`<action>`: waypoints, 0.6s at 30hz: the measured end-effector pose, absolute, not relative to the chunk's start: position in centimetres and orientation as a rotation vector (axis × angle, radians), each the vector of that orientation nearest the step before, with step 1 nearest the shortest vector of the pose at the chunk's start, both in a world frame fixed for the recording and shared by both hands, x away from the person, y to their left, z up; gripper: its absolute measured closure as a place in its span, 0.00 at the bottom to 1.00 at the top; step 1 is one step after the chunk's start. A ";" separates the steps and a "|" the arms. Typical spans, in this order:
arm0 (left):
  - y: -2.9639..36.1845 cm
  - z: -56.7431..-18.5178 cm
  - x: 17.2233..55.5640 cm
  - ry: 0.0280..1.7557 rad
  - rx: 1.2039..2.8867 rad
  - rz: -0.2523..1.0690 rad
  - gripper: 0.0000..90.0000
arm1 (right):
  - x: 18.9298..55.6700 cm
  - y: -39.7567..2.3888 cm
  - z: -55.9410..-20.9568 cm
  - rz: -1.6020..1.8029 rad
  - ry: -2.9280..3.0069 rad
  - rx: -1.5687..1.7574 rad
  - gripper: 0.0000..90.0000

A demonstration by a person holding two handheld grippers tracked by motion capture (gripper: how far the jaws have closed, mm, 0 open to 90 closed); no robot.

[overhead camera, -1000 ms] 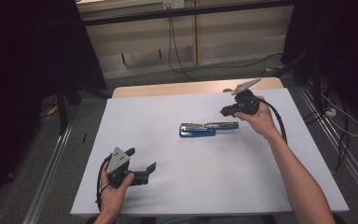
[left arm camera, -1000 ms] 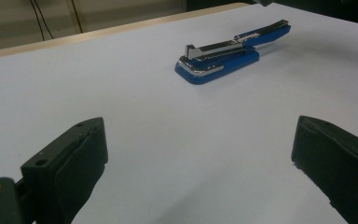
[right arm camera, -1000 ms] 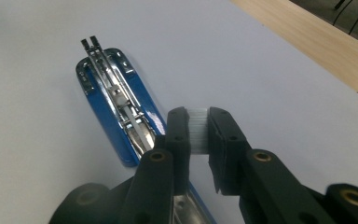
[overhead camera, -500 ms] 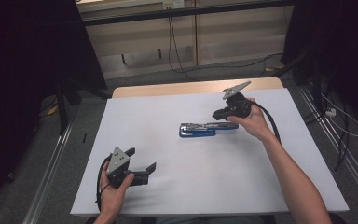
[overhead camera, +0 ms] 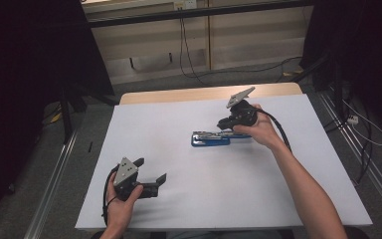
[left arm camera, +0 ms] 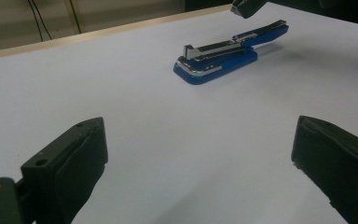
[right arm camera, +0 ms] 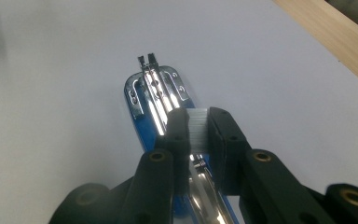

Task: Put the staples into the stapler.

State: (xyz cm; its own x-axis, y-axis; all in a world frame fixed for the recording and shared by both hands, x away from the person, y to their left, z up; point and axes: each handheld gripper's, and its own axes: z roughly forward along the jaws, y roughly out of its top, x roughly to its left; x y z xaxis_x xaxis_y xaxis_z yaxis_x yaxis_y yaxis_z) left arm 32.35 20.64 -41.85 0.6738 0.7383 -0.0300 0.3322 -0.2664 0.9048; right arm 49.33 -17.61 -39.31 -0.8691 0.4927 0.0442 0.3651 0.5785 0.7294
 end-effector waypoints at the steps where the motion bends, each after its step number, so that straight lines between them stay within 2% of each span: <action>1: 20.7 -41.8 32.3 0.843 1.863 0.496 0.04 | 49.3 -17.5 -39.3 1.163 2.644 0.721 0.88; 18: 20.7 -41.8 32.3 0.855 1.857 0.506 0.04 | 49.7 -15.0 -39.7 1.166 2.683 0.631 0.88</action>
State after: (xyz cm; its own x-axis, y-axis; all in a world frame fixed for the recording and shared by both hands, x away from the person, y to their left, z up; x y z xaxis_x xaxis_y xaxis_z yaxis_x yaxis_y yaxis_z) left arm 32.32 20.66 -41.82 0.6641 0.7471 -0.0288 0.3336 -0.2617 0.9057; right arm 49.70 -14.97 -39.74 -0.9005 0.4338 0.0302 0.3180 0.6098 0.7260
